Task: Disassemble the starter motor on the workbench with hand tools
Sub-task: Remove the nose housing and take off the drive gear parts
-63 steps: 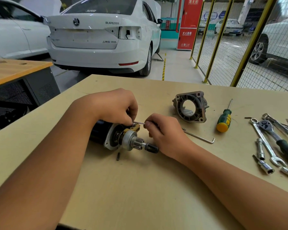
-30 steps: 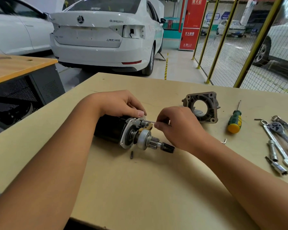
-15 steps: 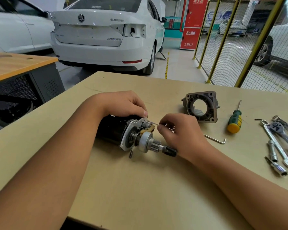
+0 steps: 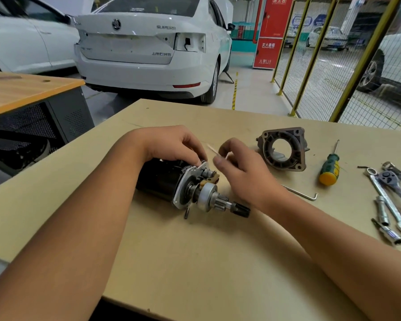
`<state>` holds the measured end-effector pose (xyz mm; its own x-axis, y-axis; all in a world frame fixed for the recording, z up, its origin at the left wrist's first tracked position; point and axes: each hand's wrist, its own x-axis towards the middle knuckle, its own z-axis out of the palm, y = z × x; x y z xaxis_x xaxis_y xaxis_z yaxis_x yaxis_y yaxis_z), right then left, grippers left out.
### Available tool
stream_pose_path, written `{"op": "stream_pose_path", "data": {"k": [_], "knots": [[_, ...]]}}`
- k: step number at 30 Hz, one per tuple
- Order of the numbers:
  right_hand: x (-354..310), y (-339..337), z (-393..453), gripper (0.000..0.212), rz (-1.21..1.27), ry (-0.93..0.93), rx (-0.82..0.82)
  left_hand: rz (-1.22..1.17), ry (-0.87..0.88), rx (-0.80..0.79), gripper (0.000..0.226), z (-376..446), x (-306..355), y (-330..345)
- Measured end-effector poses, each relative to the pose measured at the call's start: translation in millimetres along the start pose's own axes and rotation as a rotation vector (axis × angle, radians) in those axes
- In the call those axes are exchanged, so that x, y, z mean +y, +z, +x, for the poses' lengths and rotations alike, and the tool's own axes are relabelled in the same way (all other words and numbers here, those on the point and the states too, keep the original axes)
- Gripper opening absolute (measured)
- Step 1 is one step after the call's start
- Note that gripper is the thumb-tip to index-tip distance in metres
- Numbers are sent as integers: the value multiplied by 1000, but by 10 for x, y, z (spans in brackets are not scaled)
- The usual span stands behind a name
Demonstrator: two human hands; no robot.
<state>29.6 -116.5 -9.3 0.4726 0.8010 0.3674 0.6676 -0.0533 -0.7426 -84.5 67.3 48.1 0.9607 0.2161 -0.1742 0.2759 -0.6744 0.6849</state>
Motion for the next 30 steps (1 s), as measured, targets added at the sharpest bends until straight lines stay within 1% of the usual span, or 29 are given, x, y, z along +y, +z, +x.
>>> {"op": "stream_pose_path", "data": {"k": [3, 7, 11, 14, 19, 21, 24, 27, 28, 30], "knots": [[37, 64, 72, 17, -43, 18, -49, 10, 11, -8, 22, -6, 15, 10], [45, 111, 91, 15, -30, -6, -13, -25, 24, -41, 25, -10, 19, 9], [-47, 94, 117, 12, -196, -67, -12, -19, 28, -29, 25, 15, -17, 5], [-122, 79, 126, 15, -303, -109, -15, -16, 32, -27, 26, 20, -22, 6], [-109, 106, 125, 14, -212, -40, -24, -20, 28, -18, 26, 0, -16, 8], [-111, 123, 114, 10, -173, -19, -12, -28, 28, -18, 27, -5, -13, 15], [-102, 146, 94, 18, -123, 23, 13, -57, 34, -26, 27, 5, -24, 12], [-88, 162, 61, 7, -40, 68, 23, -92, 36, -35, 32, 11, -42, -2], [-84, 159, 52, 6, -12, 77, 28, -105, 39, -39, 33, 14, -50, -6], [-77, 148, 40, 12, -26, 70, 29, -126, 50, -41, 32, 28, -66, -6]]}}
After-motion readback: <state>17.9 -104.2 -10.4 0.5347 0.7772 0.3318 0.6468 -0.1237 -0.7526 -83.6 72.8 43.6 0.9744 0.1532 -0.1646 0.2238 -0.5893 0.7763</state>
